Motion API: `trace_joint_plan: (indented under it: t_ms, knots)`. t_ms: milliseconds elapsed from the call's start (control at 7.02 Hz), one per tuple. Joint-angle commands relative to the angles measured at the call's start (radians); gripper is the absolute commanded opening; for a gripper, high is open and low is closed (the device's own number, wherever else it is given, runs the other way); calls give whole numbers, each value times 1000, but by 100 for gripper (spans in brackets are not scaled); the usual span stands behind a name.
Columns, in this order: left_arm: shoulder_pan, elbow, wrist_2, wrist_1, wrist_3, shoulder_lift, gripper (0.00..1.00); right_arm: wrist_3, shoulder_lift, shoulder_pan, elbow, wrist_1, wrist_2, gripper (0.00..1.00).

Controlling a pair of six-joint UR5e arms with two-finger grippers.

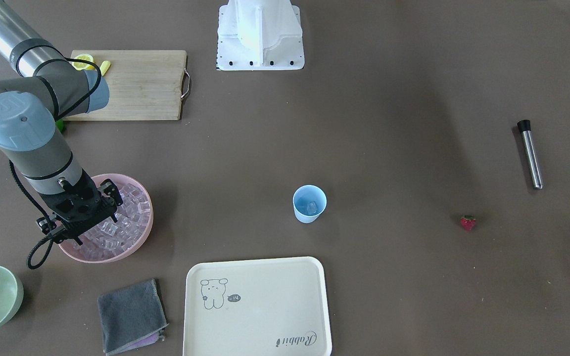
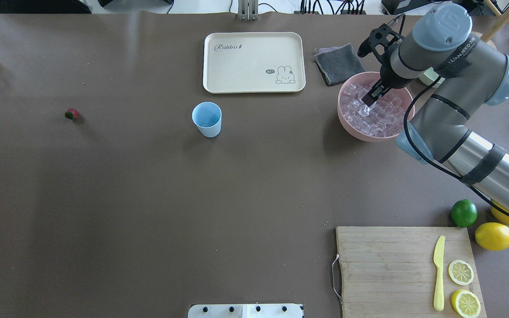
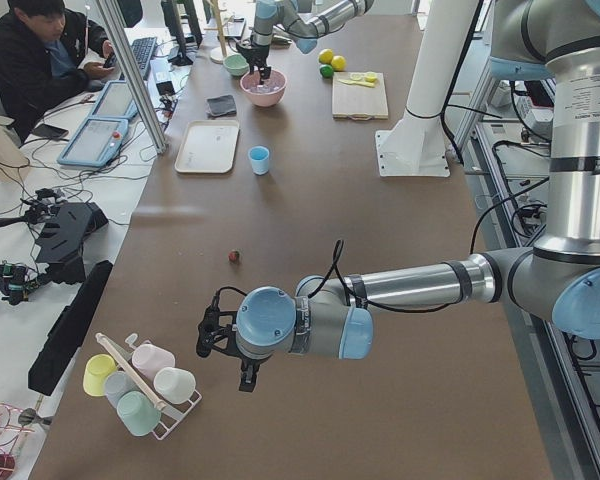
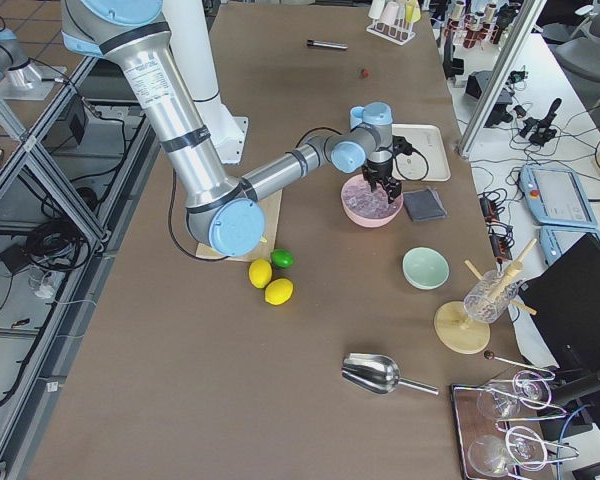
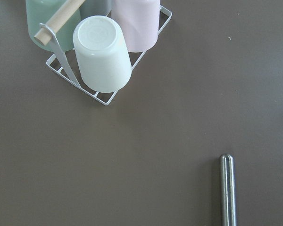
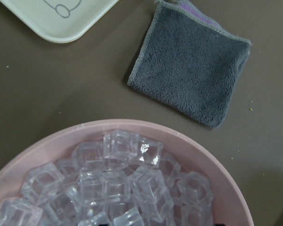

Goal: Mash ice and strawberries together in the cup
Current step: 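Grasp a third ice cube from the bowl with the right gripper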

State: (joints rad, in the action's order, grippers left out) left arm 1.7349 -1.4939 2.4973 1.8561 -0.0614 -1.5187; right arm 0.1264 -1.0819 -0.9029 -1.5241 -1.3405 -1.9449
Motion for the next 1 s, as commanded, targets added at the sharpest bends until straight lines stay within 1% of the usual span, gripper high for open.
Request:
trace_joint_plan:
  t_ms: [0,285,427,570,855]
  knots:
    - [0,-3,0,1,0,-3,99,-83,7,10,16,1,-2,79]
    - [0,-6,-2,2,2,-4,99,-83,-1,29,10,6,-3,74]
    - [0,-8,0,2,2,-5,99,-86,-13,29,19,38,0,61]
    - [0,-8,0,2,2,-5,99,-86,-24,27,19,61,-5,56]
    - [0,-6,-2,2,2,-1,99,-86,-26,29,18,67,-9,52]
